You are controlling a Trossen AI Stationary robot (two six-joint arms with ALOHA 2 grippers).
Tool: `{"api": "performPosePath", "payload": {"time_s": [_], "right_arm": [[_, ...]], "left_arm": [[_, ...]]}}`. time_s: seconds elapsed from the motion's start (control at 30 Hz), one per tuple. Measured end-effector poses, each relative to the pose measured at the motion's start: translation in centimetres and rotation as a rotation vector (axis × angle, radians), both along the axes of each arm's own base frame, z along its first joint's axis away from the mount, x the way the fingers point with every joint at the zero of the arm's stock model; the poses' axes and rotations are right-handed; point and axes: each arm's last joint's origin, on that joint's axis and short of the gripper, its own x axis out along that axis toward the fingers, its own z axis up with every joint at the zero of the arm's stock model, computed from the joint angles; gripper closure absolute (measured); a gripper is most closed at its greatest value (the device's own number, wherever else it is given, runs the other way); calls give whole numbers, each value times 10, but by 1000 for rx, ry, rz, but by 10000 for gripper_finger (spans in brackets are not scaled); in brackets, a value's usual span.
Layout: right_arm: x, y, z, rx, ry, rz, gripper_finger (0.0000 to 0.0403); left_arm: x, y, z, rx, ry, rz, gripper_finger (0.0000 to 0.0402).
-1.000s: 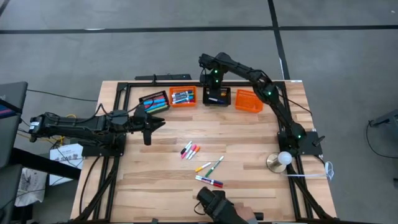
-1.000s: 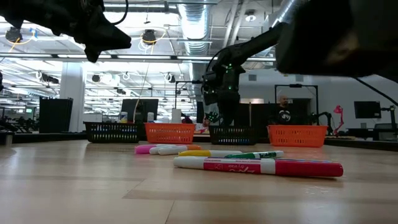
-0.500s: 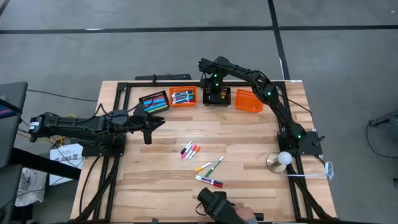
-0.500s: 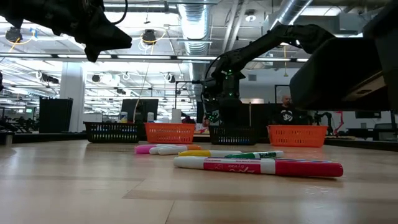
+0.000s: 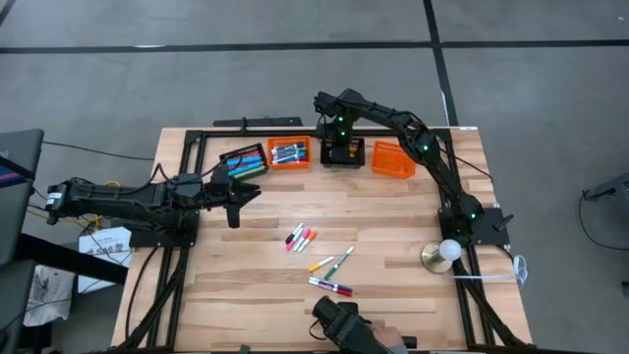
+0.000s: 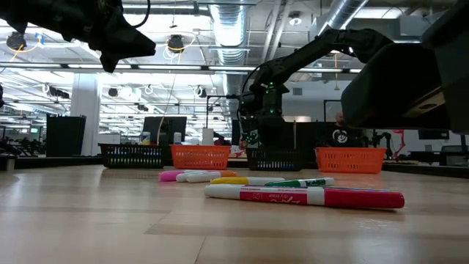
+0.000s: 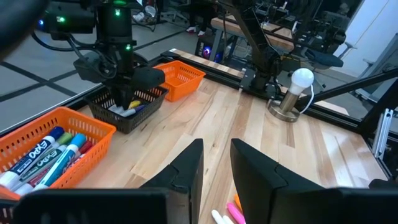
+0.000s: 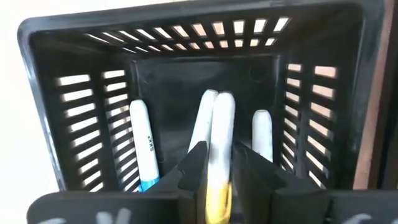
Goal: Pick & Place Markers
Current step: Put the top yellow mini highlighter into the right black bin, then put the orange mini highlighter into the right black bin
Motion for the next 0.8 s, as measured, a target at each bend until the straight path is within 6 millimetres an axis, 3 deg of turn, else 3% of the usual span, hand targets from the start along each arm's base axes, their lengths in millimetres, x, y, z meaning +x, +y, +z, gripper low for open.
{"api": "performPosePath", "payload": {"time_s": [0.27,0.4,0.5,0.6,0.8], "right_arm": [[-1,0,1,-10,11,-2,295],[-5,2,14,-43,35,-17,291],[-8,6,39,-62,-5,-18,297],[-12,17,76,-58,-110,-14,305],[-29,45,153,134,-449,34,315]], "left_arm": [[0,0,1,0,-8,0,321],[0,0,1,0,-11,0,321],[0,0,1,0,-14,0,321],[0,0,1,0,-16,0,321],[0,0,1,0,-17,-1,321]]}}
